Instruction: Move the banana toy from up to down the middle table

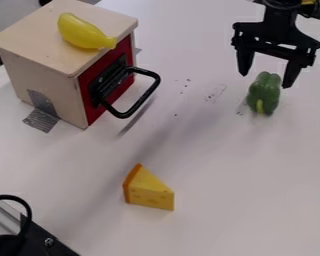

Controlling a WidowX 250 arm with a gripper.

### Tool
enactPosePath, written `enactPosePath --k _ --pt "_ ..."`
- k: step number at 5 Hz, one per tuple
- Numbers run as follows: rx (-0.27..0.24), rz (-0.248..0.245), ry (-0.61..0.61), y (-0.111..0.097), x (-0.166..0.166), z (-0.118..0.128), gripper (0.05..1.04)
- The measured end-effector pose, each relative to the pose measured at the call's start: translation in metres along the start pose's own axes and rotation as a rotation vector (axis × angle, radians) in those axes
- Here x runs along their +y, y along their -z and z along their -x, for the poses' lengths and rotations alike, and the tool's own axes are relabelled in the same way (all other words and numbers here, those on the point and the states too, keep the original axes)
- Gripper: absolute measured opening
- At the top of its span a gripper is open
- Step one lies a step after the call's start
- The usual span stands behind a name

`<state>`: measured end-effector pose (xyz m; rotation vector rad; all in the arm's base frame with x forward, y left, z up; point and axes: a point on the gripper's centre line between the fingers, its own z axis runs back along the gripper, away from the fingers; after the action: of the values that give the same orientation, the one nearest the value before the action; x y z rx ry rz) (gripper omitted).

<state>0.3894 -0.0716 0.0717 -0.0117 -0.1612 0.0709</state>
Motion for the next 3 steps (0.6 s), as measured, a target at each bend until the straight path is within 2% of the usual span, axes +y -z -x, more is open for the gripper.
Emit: enactPosePath --k 1,2,3 --pt "0.04 -0.011 0.001 0.013 0.001 0.006 1.0" --pt "0.069 -0.019 -0.002 0.014 0.003 0.011 0.999" --pt "0.036 -0.021 -0.007 -0.007 0.008 0.007 1.0"
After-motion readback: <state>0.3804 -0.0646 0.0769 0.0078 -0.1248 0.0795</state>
